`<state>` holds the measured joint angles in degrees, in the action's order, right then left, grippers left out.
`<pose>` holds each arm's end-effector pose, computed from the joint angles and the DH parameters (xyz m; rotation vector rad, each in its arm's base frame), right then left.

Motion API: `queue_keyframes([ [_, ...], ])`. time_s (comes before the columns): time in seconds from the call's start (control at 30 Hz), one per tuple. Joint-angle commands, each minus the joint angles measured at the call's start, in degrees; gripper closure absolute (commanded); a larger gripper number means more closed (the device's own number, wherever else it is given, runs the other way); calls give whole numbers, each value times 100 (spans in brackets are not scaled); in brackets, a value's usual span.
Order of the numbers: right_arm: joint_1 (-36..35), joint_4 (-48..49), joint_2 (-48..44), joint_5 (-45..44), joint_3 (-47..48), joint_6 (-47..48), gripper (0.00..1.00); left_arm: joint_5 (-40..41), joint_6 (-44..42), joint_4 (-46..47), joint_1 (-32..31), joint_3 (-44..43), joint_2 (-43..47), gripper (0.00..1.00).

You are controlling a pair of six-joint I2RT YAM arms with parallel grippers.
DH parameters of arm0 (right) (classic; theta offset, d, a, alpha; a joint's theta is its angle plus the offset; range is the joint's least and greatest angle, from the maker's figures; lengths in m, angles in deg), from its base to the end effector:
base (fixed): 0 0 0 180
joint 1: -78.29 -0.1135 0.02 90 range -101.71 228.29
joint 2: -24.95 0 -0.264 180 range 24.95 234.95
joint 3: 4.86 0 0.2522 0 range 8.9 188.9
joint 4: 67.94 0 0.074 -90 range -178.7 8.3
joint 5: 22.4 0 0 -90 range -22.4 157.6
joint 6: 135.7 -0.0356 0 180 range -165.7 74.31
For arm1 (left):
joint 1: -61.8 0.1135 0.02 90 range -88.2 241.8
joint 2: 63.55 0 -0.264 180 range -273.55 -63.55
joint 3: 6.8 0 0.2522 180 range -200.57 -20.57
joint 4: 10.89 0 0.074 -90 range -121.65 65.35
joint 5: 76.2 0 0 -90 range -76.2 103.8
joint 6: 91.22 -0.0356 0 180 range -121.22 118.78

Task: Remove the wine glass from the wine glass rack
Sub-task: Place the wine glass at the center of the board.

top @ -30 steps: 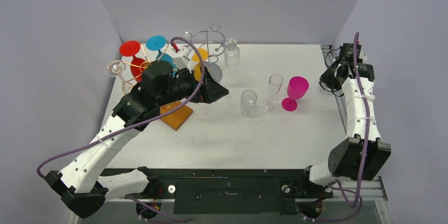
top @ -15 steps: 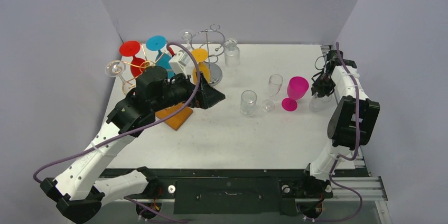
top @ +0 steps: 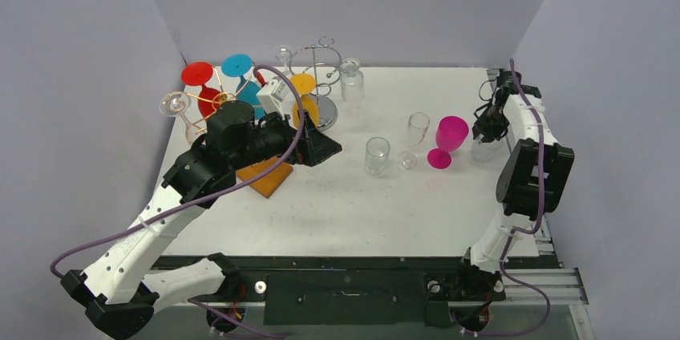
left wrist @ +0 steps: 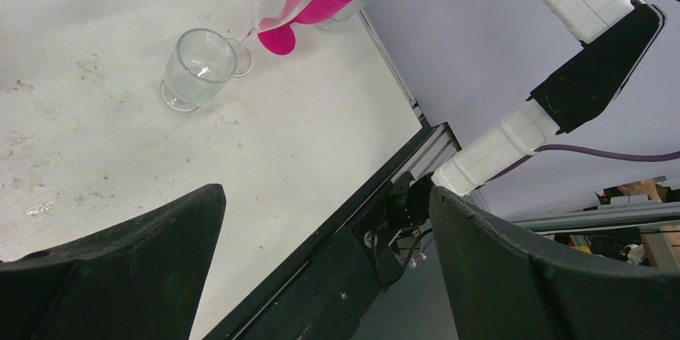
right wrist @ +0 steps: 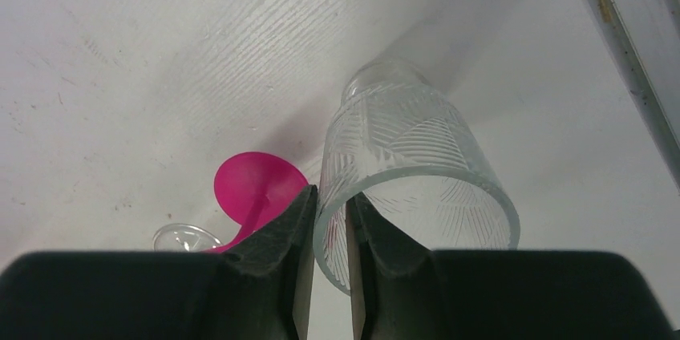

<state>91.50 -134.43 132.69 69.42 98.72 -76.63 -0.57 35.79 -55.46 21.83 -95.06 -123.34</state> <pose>0.3783 -0.0876 0.2433 1.0489 2.6073 0.1179 0.1576 -0.1437 0.4318 0.2414 1.9960 -1.1345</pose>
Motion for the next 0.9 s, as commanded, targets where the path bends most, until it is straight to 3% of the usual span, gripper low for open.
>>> queue_keyframes([
  [0.0, 41, 26, 19, -76, 352, 56, 83, -86, -61, 145, -16, -29, 33, 4],
  [0.3, 41, -104, -30, -165, 551, 86, 78, -88, -21, 176, -14, -76, -36, 4],
  [0.7, 41, -526, -713, -670, 963, 72, 62, -11, -87, 66, -12, -332, -162, 4],
  [0.87, -21, -608, -1250, -836, 1081, 88, 47, 124, -144, -115, -3, -575, -233, 4],
])
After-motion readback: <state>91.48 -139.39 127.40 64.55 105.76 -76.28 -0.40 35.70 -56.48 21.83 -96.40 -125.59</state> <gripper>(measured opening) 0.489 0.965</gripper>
